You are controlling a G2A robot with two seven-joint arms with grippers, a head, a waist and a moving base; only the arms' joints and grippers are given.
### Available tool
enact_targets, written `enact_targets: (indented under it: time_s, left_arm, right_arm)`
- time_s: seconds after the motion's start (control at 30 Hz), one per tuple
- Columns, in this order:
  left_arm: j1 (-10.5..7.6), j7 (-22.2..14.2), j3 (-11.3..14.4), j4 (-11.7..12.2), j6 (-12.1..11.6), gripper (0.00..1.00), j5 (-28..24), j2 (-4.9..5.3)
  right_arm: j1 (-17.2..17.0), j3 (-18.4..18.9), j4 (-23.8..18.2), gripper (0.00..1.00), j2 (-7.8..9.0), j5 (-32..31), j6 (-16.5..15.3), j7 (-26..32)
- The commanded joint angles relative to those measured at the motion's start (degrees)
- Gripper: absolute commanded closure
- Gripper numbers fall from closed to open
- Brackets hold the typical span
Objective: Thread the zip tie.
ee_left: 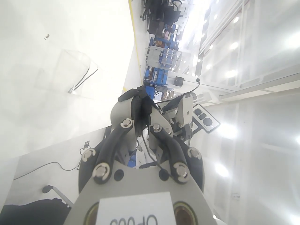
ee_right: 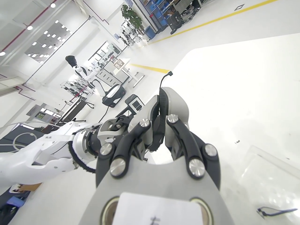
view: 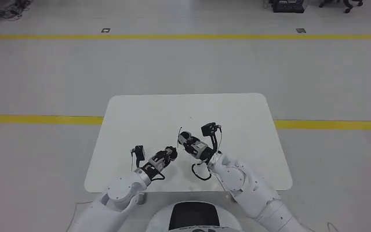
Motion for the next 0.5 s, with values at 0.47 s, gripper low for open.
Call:
enact_targets:
  time_s: [0.47]
  left_arm:
    - [0.53,-0.27,-0.41,-0.41,-0.22,1.00,-0.02,0.08]
  right_arm:
    - [-0.15,-0.19,-0.05,1.00,0.10,0.03,0.00,0.20]
